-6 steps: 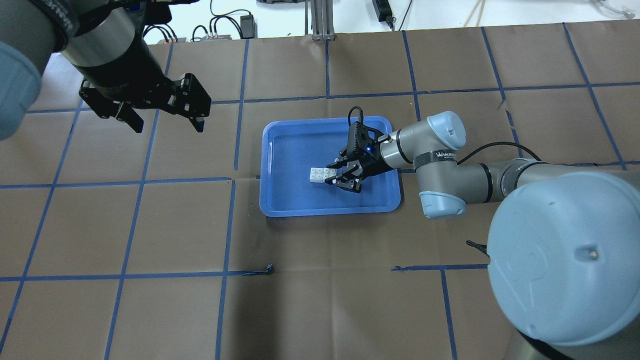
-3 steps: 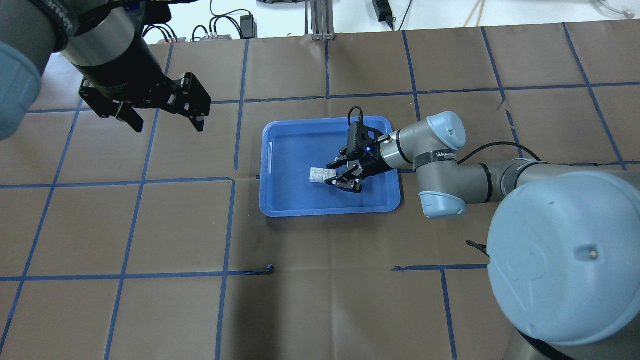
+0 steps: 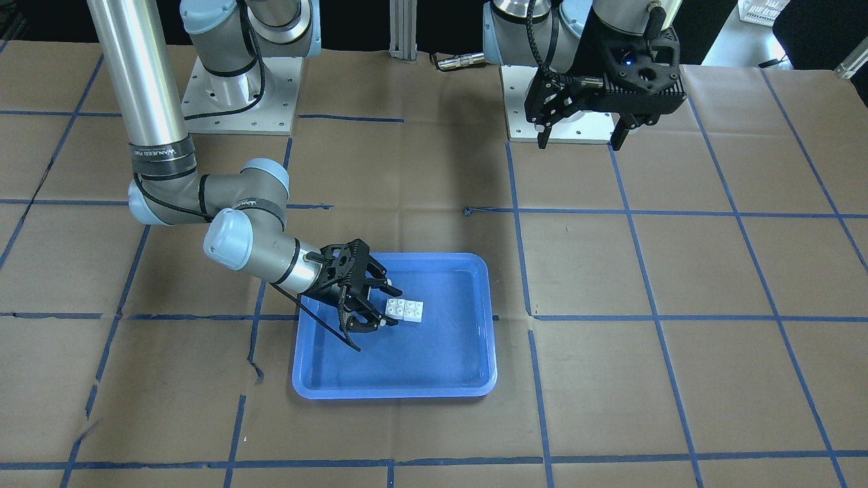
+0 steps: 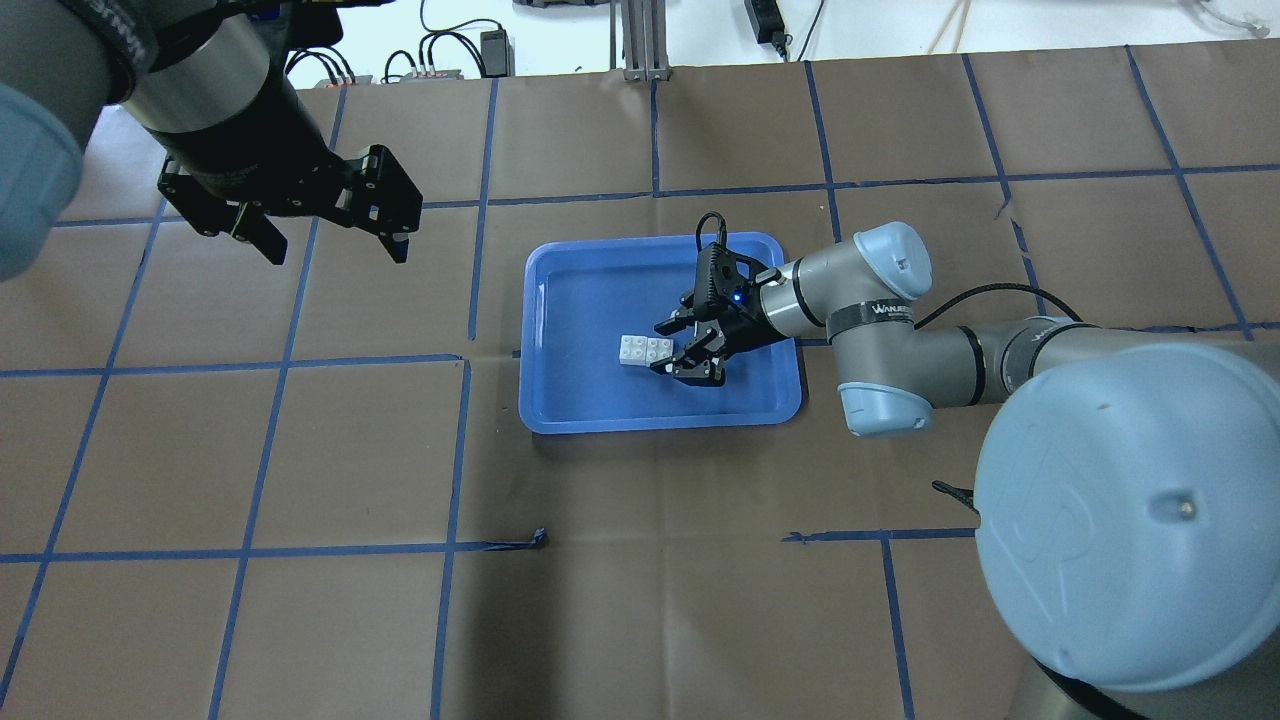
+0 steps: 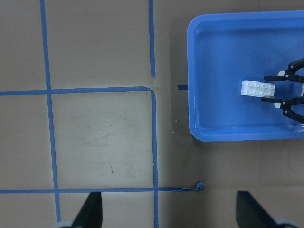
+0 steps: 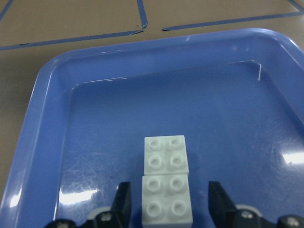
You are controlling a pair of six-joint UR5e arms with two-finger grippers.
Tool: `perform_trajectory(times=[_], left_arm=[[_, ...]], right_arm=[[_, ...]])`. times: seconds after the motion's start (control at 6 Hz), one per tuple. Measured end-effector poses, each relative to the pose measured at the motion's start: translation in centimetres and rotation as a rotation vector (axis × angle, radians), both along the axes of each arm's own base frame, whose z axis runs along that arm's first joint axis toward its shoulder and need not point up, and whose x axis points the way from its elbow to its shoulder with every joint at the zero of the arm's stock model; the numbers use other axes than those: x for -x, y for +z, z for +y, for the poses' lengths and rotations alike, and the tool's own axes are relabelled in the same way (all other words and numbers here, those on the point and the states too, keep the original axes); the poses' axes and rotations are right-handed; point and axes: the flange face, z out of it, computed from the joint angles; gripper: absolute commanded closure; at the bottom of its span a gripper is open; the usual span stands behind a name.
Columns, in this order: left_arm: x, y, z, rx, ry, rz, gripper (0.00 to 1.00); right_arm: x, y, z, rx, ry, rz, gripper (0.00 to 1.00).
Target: Assemble white blocks and place on blue tray
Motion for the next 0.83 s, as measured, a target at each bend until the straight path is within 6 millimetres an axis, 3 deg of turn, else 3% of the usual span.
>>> perform_trajectory(times=[0.5, 0.83], left_arm=[[0.0, 0.0, 0.0, 0.000, 0.000, 0.000, 0.00], [0.0, 0.0, 0.0, 0.001, 0.000, 0.000, 0.00]], right_arm=[[0.8, 3.9, -3.8, -0.052, -0.176, 0.090, 0.00], [2.3, 9.6, -6.0, -0.176, -0.285, 0.271, 0.00]])
